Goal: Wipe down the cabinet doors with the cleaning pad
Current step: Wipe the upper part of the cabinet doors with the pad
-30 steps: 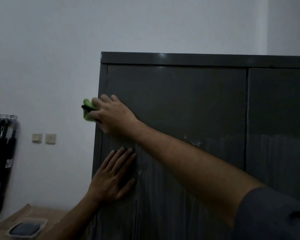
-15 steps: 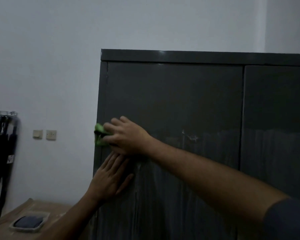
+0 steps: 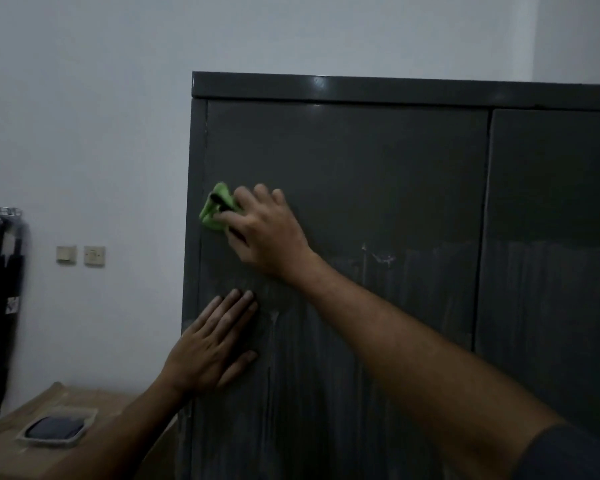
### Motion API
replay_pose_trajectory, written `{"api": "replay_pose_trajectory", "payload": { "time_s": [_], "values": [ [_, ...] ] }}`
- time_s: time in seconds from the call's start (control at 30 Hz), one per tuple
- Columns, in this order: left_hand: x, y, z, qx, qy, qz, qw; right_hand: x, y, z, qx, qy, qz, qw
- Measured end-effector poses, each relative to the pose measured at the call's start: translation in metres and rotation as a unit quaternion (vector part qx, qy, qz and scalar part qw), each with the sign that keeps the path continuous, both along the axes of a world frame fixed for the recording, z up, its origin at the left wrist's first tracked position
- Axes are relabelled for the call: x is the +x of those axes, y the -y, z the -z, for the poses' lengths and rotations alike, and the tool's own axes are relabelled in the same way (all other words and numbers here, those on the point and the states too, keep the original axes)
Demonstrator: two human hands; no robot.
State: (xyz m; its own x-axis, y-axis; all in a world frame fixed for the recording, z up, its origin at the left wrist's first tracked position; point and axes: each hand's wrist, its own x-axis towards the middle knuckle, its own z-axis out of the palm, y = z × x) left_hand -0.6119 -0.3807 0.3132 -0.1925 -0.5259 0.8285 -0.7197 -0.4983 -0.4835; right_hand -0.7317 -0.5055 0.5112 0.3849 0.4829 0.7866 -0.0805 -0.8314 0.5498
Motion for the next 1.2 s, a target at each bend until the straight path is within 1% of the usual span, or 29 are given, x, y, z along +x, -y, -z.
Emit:
{"api": "replay_pose_trajectory", "payload": {
  "time_s": [0.03, 0.07, 0.1, 0.17, 0.2, 0.23, 0.27, 0.3, 0.33, 0.37, 0.4, 0.5, 0.53, 0.57, 0.6, 0.67, 0.7, 0.73, 0.8, 0.83, 0.87, 0.9, 0.97, 1.0, 1.03, 1.07, 1.13, 1.17, 1.2],
  "values": [
    [0.000, -0.001, 0.001, 0.001, -0.001, -0.002, 1.000, 0.000, -0.003, 0.004, 0.074, 0.030, -0.012, 0.997],
    [-0.001, -0.001, 0.001, -0.002, -0.001, -0.002, 1.000, 0.000, -0.006, 0.013, 0.093, 0.037, -0.017, 0.995],
    [-0.001, -0.002, 0.002, -0.007, 0.000, 0.000, 1.000, 0.003, -0.009, 0.024, 0.058, 0.008, -0.021, 0.998],
    [-0.002, -0.003, 0.003, -0.015, 0.005, 0.005, 1.000, -0.005, -0.002, 0.038, -0.111, -0.101, -0.015, 0.989],
    [-0.002, -0.003, 0.004, -0.015, 0.006, 0.005, 1.000, -0.011, 0.007, 0.031, -0.175, -0.121, -0.009, 0.977],
    [-0.003, -0.004, 0.005, -0.011, 0.004, 0.001, 1.000, -0.018, 0.017, 0.021, -0.191, -0.113, -0.003, 0.975],
    [-0.003, -0.005, 0.006, -0.006, -0.001, -0.007, 1.000, -0.022, 0.026, 0.011, -0.157, -0.083, -0.004, 0.984],
    [-0.003, -0.005, 0.006, -0.002, -0.009, -0.017, 1.000, -0.026, 0.035, 0.005, -0.074, -0.035, -0.014, 0.997],
    [-0.003, -0.005, 0.007, 0.001, -0.018, -0.024, 1.000, -0.031, 0.041, 0.007, 0.032, 0.009, -0.025, 0.999],
    [-0.004, -0.005, 0.008, 0.002, -0.026, -0.028, 0.999, -0.035, 0.045, 0.017, 0.094, 0.047, -0.034, 0.994],
    [-0.005, -0.005, 0.008, 0.002, -0.030, -0.030, 0.999, -0.036, 0.047, 0.031, 0.094, 0.060, -0.038, 0.993],
    [-0.005, -0.005, 0.006, 0.004, -0.025, -0.032, 0.999, -0.049, 0.061, 0.068, -0.102, -0.087, -0.028, 0.991],
    [-0.005, -0.005, 0.006, 0.005, -0.024, -0.032, 0.999, -0.056, 0.071, 0.061, -0.135, -0.095, -0.019, 0.986],
    [-0.005, -0.005, 0.005, 0.006, -0.024, -0.033, 0.999, -0.061, 0.080, 0.050, -0.119, -0.073, -0.009, 0.990],
    [-0.005, -0.005, 0.005, 0.005, -0.026, -0.036, 0.999, -0.063, 0.086, 0.039, -0.061, -0.022, -0.012, 0.998],
    [-0.007, -0.005, 0.005, 0.005, -0.031, -0.039, 0.999, -0.068, 0.092, 0.032, 0.127, 0.085, -0.036, 0.988],
    [-0.008, -0.005, 0.005, 0.003, -0.032, -0.040, 0.999, -0.068, 0.091, 0.040, 0.160, 0.116, -0.041, 0.979],
    [-0.009, -0.006, 0.004, 0.001, -0.031, -0.039, 0.999, -0.066, 0.089, 0.052, 0.137, 0.106, -0.047, 0.984],
    [-0.010, -0.006, 0.002, 0.003, -0.028, -0.036, 0.999, -0.068, 0.094, 0.074, -0.028, -0.014, -0.051, 0.998],
    [-0.009, -0.007, 0.002, 0.005, -0.026, -0.035, 0.999, -0.076, 0.103, 0.071, -0.106, -0.070, -0.041, 0.991],
    [-0.008, -0.007, 0.002, 0.006, -0.024, -0.035, 0.999, -0.083, 0.114, 0.060, -0.142, -0.078, -0.033, 0.986],
    [-0.007, -0.006, 0.003, 0.007, -0.022, -0.037, 0.999, -0.088, 0.123, 0.046, -0.121, -0.051, -0.026, 0.991],
    [-0.006, -0.005, 0.003, 0.008, -0.027, -0.043, 0.999, -0.095, 0.136, 0.024, 0.060, 0.079, -0.033, 0.995],
    [-0.006, -0.005, 0.004, 0.010, -0.033, -0.046, 0.998, -0.098, 0.137, 0.022, 0.160, 0.132, -0.041, 0.977],
    [-0.007, -0.006, 0.004, 0.013, -0.038, -0.048, 0.998, -0.096, 0.135, 0.030, 0.198, 0.162, -0.046, 0.966],
    [-0.008, -0.007, 0.004, 0.014, -0.042, -0.049, 0.998, -0.092, 0.132, 0.041, 0.171, 0.152, -0.048, 0.972],
    [-0.007, -0.007, 0.003, 0.018, -0.044, -0.049, 0.998, -0.091, 0.132, 0.067, -0.015, 0.032, -0.055, 0.998],
    [-0.007, -0.008, 0.003, 0.020, -0.044, -0.049, 0.998, -0.098, 0.137, 0.070, -0.103, -0.029, -0.046, 0.993],
    [-0.006, -0.007, 0.003, 0.020, -0.043, -0.049, 0.998, -0.106, 0.148, 0.062, -0.149, -0.047, -0.033, 0.987]
  ]
}}
